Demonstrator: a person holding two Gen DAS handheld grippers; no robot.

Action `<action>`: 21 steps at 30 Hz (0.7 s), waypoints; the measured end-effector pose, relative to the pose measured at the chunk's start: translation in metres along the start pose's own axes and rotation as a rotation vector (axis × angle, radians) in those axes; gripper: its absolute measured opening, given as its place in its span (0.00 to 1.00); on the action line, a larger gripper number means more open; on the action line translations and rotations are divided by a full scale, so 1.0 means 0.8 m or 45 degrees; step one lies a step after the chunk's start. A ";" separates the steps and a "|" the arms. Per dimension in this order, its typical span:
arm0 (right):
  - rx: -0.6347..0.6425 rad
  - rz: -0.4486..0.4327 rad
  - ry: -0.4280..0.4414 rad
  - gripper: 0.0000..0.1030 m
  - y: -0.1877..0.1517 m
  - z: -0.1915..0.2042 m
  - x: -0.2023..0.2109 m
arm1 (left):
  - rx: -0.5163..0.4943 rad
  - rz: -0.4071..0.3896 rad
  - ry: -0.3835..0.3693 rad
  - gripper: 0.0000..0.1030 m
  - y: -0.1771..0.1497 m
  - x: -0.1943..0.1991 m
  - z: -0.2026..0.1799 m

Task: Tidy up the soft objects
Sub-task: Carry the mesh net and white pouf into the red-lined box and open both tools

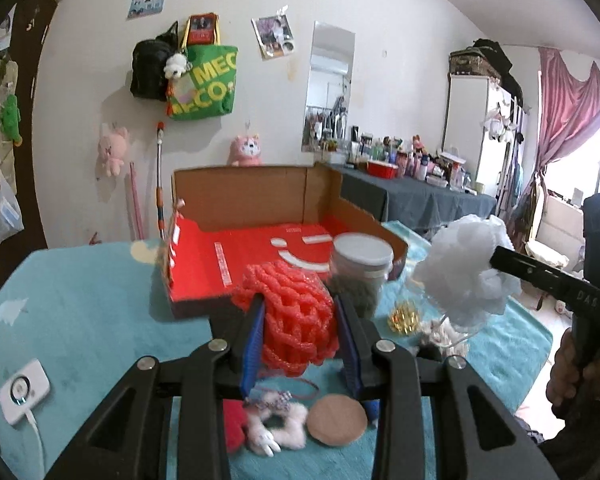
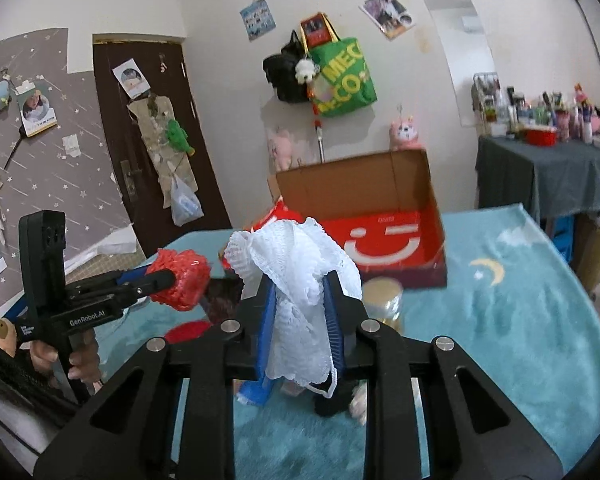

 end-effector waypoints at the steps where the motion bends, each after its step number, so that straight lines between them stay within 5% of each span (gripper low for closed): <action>1: 0.009 -0.012 -0.008 0.21 0.006 -0.001 0.002 | 0.003 -0.012 0.004 0.35 0.008 0.001 0.004; 10: 0.098 -0.085 -0.055 0.21 0.063 -0.012 0.003 | -0.052 -0.038 0.013 0.34 0.057 -0.007 0.023; 21: 0.193 -0.014 -0.058 0.21 0.146 -0.035 -0.054 | -0.198 0.027 -0.029 0.34 0.121 -0.051 0.033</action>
Point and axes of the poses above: each gripper's, at about its wrist camera, not at the fingertips, and x roughly against the way its jaws point, z to its left, y to its top, the point moved 2 cm from there along -x, roughly the way its jaws point, and after that the axes turned 9 degrees about z, right-handed, at the moved point
